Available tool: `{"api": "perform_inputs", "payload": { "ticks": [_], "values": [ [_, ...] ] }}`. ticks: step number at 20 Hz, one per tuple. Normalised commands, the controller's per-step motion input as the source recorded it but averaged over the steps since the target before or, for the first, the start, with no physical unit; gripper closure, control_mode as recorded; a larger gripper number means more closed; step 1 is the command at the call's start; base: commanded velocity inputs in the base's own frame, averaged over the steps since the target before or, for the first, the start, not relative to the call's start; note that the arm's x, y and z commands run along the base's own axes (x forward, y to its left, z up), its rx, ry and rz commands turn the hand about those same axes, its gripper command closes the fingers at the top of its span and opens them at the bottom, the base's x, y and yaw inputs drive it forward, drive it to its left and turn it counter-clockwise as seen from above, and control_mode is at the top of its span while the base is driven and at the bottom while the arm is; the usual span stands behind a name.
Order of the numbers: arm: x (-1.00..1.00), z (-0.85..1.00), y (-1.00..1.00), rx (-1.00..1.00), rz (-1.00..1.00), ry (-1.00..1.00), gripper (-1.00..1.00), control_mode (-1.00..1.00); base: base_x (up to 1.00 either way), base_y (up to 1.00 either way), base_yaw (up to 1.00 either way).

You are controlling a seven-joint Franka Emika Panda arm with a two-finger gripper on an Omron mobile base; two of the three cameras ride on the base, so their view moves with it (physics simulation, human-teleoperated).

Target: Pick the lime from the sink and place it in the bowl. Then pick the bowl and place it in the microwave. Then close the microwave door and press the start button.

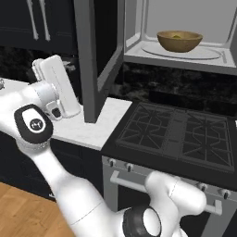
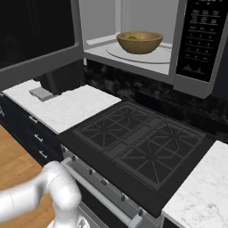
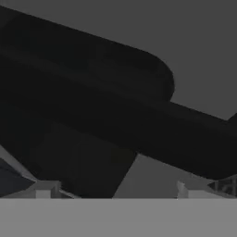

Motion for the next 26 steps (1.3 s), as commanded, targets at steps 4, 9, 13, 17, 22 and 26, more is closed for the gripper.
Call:
{"api": "perform_inputs", "payload": {
  "ticks": [4, 9, 13, 17, 22, 26],
  "values": [
    [-0.71, 0.13, -1.00, 0.30, 0.09, -0.22, -1.00, -1.00, 0.00, 0.00, 0.00],
    [-0.45, 0.00, -0.99, 0.26, 0.12, -0.09, -1.00, -1.00, 0.00, 0.00, 0.00],
    [-0.03, 0.00, -1.00, 0.24, 0.15, 0.00, -1.00, -1.00, 0.00, 0.00, 0.00],
    [0.03, 0.00, -1.00, 0.26, 0.14, 0.00, -1.00, -1.00, 0.00, 0.00, 0.00],
    [0.14, 0.00, -1.00, 0.26, 0.15, 0.00, -1.00, -1.00, 0.00, 0.00, 0.00],
    [0.28, 0.00, -1.00, 0.25, 0.12, 0.00, -1.00, -1.00, 0.00, 0.00, 0.00]
  ]
}}
